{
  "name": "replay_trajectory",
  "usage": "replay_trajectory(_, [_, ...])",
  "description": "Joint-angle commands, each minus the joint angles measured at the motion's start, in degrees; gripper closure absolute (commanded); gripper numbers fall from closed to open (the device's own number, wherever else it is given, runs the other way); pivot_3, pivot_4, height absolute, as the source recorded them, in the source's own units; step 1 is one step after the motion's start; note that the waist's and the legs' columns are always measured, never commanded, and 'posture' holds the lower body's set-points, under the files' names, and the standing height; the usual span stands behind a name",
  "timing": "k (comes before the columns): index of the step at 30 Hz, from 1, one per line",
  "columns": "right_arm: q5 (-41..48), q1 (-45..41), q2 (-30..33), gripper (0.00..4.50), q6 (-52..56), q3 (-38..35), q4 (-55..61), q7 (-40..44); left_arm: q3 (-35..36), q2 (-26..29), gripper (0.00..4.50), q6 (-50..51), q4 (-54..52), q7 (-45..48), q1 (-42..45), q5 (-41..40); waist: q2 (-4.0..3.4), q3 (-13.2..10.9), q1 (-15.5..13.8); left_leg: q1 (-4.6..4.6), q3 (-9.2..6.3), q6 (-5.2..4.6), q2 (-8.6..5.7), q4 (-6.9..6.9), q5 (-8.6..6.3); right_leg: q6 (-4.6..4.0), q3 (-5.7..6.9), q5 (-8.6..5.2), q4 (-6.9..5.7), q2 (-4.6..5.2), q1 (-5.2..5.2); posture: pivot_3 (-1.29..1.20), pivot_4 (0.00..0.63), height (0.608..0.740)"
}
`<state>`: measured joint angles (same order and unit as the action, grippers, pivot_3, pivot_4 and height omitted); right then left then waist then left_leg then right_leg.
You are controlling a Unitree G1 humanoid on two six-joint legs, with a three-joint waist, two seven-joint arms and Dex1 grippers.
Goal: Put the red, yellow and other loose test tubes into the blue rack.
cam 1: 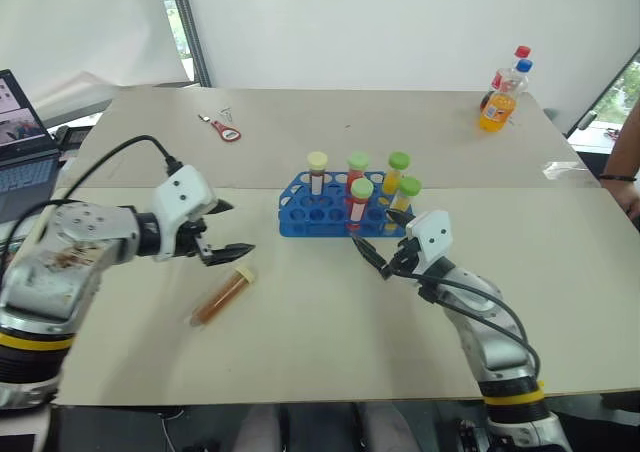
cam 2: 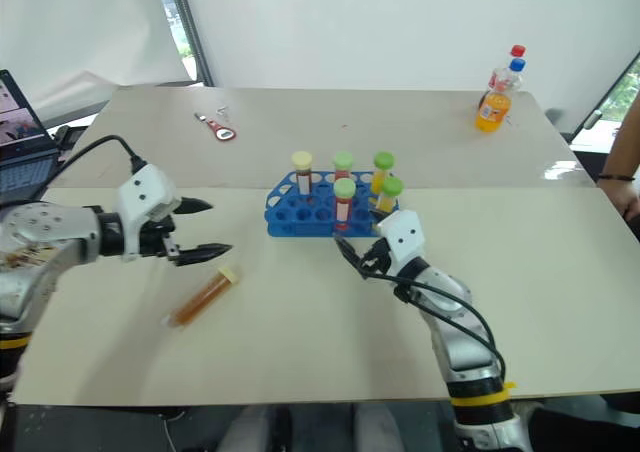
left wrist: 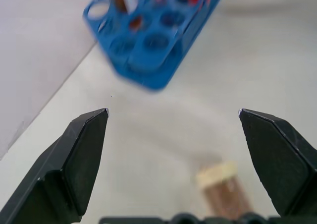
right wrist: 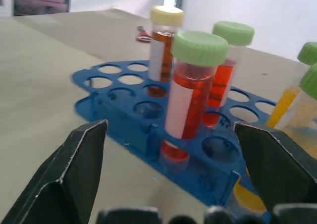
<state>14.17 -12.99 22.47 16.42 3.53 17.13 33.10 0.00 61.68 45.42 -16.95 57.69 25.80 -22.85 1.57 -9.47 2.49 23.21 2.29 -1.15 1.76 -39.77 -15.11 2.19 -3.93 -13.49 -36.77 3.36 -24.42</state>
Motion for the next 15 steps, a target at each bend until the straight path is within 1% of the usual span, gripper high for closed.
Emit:
replay_trajectory(1, [8.2, -0.5, 5.3, 0.02, 8.6, -2.4, 8.9, 5.8, 0.9, 7.4, 0.0, 5.8, -3.4, 5.8, -0.6, -2.7, 0.06, 0.0, -0.1, 0.02, 0.0, 0.0, 0.02, -0.01, 0.0, -0.02, 0.0, -0.02, -0.01, -0.02, -0.01, 0.0, 0.15, 0.733])
replay_trajectory(3, [11.8, -0.7, 8.7, 0.02, 12.7, -3.1, 11.1, 8.2, 0.1, 12.8, 0.0, 7.5, -4.8, 8.6, -2.6, -2.5, 0.07, 0.0, 0.0, -0.03, 0.01, -0.01, 0.04, 0.0, -0.01, -0.03, 0.0, -0.04, 0.0, -0.02, 0.02, 0.0, 0.15, 0.733])
replay_trajectory(4, [14.5, -0.4, 11.4, 0.02, 15.1, -4.2, 12.3, 10.7, 0.0, 15.3, 0.0, 7.9, -6.0, 10.0, -3.7, -2.7, 0.08, 0.0, -0.1, -0.02, 0.04, -0.01, 0.05, 0.02, -0.01, -0.05, 0.0, -0.06, 0.03, -0.02, 0.0, 0.0, 0.15, 0.733])
replay_trajectory(6, [18.0, 0.0, 15.6, 0.02, 18.6, -5.2, 14.3, 14.0, 0.1, 17.6, 0.0, 8.6, -6.7, 11.1, -4.7, -3.0, 0.09, -0.1, -0.3, -0.01, 0.09, -0.01, 0.04, 0.02, -0.01, -0.06, 0.0, -0.09, 0.02, -0.02, -0.01, 0.0, 0.15, 0.733])
replay_trajectory(8, [20.7, 0.4, 19.5, 0.02, 21.6, -6.2, 15.6, 16.2, -1.4, 16.7, 0.0, 10.9, -6.9, 10.0, -2.6, -3.3, 0.1, -0.1, -1.1, -0.01, 0.22, -0.01, 0.02, -0.02, -0.01, -0.05, 0.01, -0.1, 0.02, -0.02, 0.02, 0.0, 0.15, 0.733])
replay_trajectory(11, [25.8, 0.1, 23.5, 0.02, 27.4, -8.1, 17.8, 17.1, -4.7, 14.3, 0.0, 14.9, -7.0, 8.2, 1.4, -3.2, 0.18, -0.1, -2.0, -0.03, 0.49, -0.01, 0.04, -0.08, -0.01, -0.04, 0.01, -0.11, 0.01, -0.04, 0.07, 0.0, 0.15, 0.733])
replay_trajectory(13, [28.4, -0.4, 24.7, 0.02, 29.8, -9.0, 18.8, 16.8, -7.0, 12.3, 0.0, 17.5, -7.0, 6.9, 3.6, -3.0, 0.2, -0.1, -2.1, -0.02, 0.53, -0.01, 0.03, -0.11, 0.0, -0.04, 0.01, -0.11, 0.0, -0.04, 0.07, 0.0, 0.15, 0.733])
replay_trajectory(15, [28.9, -0.9, 26.1, 0.02, 31.1, -9.1, 19.3, 16.4, -9.8, 9.4, 0.0, 19.6, -6.5, 4.8, 5.7, -2.2, 0.23, -0.1, -2.2, -0.01, 0.54, -0.01, 0.02, -0.12, 0.0, -0.04, -0.01, -0.11, 0.0, -0.04, 0.06, 0.0, 0.15, 0.733])
